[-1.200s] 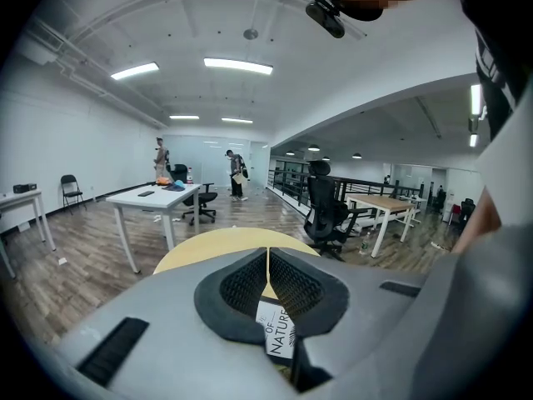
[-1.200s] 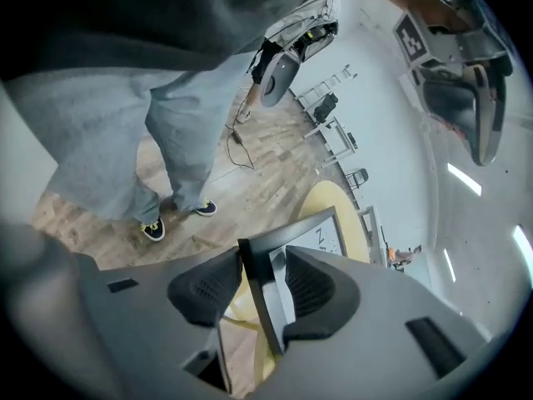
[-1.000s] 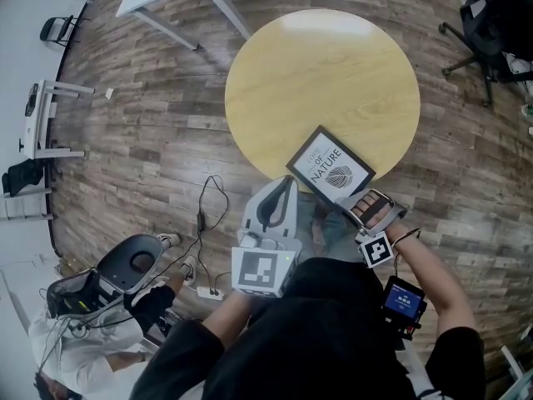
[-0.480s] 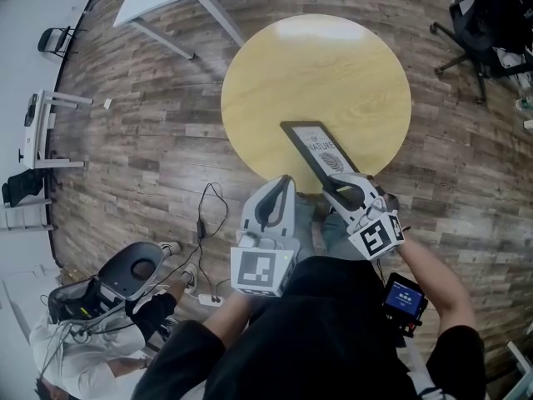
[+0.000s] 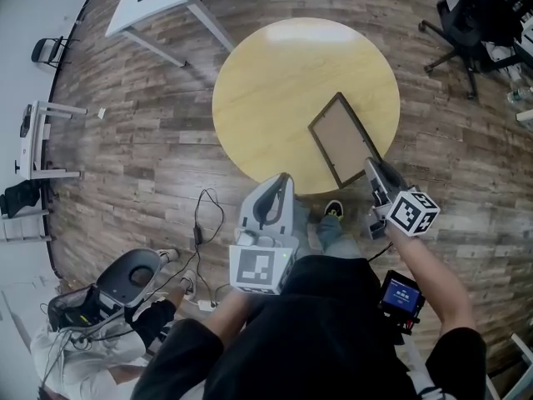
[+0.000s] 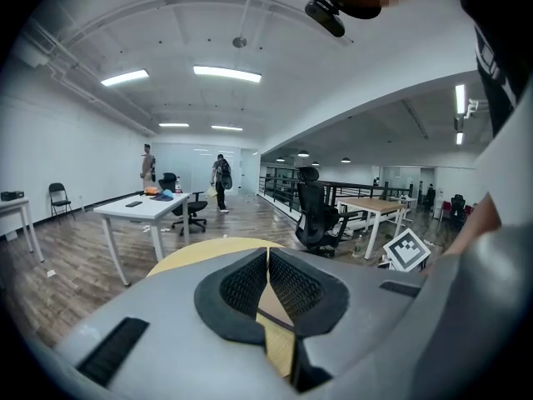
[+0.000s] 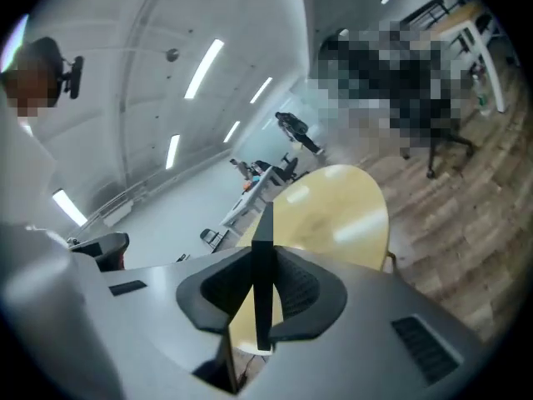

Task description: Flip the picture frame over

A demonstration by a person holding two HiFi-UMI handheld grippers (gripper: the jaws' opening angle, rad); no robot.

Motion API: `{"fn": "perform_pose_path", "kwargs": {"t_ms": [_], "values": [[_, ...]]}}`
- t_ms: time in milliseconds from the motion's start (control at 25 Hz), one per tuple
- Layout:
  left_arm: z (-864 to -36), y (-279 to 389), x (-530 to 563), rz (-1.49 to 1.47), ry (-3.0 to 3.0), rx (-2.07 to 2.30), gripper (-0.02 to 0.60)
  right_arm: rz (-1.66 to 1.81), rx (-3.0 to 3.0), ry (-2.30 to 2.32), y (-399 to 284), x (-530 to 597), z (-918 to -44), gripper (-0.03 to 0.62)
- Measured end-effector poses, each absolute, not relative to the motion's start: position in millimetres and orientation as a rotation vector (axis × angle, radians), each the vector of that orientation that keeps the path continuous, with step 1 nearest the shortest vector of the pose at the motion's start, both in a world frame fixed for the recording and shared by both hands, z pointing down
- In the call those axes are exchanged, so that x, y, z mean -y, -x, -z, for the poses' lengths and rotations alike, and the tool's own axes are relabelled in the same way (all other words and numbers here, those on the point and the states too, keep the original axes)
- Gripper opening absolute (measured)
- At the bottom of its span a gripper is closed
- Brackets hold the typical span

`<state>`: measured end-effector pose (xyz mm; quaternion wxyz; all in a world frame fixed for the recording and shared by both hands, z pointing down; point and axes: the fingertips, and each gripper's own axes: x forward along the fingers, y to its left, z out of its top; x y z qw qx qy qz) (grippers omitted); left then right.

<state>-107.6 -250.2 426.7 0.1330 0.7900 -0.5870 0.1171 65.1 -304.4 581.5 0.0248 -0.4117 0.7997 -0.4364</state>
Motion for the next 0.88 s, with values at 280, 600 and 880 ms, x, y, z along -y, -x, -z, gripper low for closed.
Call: {"fn": "perform_pose_path", "kwargs": {"t_ms": [280,600,880], "values": [[-427,99,250,-0.347,-2.309,1.682,0.029,1.861,-2.186,1.356,-84,271,-659,0.081],[-428,100,242,-0.362,-2.299,1.690,0.029,2.218,-1.902,1.161,-64,248,-701,0.083],[-430,107,245,-0.378,-2.287,1.706,0.029,2.256,-1.847,1.135,-52,253,-716,0.098]]}}
